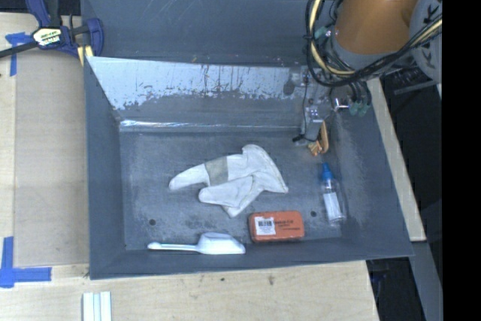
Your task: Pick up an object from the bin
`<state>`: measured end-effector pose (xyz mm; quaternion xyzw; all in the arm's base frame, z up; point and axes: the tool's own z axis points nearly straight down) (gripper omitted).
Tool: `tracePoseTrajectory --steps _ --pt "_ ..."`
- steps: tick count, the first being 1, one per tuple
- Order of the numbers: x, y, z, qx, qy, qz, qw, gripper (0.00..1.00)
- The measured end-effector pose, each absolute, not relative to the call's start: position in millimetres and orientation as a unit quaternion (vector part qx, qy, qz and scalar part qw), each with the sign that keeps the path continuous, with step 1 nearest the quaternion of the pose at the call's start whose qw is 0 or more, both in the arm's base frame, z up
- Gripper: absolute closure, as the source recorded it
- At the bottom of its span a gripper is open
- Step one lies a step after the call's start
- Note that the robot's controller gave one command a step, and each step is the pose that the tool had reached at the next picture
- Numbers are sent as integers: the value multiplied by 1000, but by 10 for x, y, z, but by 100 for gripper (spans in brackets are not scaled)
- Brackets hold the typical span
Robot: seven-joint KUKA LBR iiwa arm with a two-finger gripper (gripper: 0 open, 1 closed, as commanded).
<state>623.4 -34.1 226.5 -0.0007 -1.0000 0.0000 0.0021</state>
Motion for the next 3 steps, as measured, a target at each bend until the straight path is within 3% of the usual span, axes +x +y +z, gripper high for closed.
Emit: tracePoseTrajectory --steps 1,2,3 --pt "6246 -341 2319 -1 -1000 0 -2 0" --pt "6133 170 1583 -4 -1000 0 -4 0" --pt "5956 280 1308 -39 -999 -2 2 0"
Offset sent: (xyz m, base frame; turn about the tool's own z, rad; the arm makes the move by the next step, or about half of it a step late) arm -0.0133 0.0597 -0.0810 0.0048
